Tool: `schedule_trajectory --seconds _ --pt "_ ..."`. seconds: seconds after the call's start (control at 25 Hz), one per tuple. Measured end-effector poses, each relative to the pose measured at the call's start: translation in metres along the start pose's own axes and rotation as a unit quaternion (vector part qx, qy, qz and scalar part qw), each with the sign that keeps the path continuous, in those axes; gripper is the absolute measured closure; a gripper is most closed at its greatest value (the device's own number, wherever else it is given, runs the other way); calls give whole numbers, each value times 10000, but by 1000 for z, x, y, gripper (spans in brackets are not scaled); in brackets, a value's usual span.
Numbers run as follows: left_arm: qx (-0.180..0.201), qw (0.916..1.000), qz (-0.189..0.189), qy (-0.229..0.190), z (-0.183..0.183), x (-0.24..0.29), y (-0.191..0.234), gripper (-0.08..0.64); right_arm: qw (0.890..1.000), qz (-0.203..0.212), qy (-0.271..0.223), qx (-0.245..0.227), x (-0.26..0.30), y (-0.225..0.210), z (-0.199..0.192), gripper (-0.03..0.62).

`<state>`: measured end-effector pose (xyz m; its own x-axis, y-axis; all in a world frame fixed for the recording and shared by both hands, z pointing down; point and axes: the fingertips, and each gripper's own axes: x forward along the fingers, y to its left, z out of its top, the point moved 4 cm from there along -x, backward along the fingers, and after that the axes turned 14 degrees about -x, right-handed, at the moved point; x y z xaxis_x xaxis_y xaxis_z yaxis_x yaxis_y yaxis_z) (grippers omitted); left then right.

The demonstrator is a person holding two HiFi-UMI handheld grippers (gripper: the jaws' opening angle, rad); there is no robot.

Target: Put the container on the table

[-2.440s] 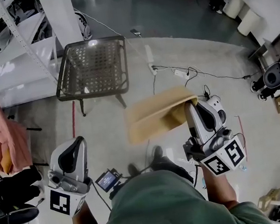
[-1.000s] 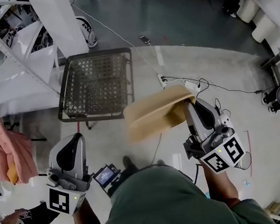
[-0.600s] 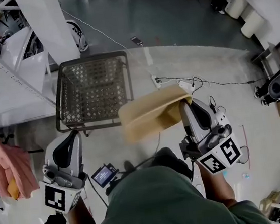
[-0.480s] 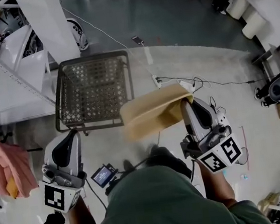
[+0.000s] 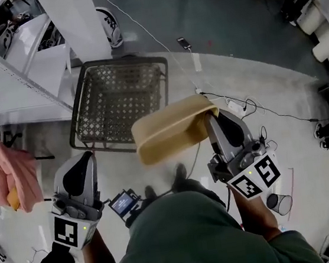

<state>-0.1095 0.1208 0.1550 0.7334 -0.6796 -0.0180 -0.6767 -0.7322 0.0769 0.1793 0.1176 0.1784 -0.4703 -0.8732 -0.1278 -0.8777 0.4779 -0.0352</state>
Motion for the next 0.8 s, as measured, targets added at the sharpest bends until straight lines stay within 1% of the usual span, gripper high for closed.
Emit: schedule_trajectory --seconds 0.12,0.28,0.44,0.6,0.8 --pt "12 9998 221 29 0 22 -4 557 9995 268 80 112 20 -27 -9 563" --pt "4 9987 507 40 -5 34 -2 557 9983 529 154 202 40 -45 -22 563" --pt "-66 9978 644 146 -12 35 8 557 9976 593 233 268 56 -50 -33 563" --pt "-167 9982 572 82 -16 42 35 557 9977 507 326 309 75 -49 -43 563" --pt "-239 9996 150 -8 -18 58 73 557 9988 191 402 222 98 -39 -45 563"
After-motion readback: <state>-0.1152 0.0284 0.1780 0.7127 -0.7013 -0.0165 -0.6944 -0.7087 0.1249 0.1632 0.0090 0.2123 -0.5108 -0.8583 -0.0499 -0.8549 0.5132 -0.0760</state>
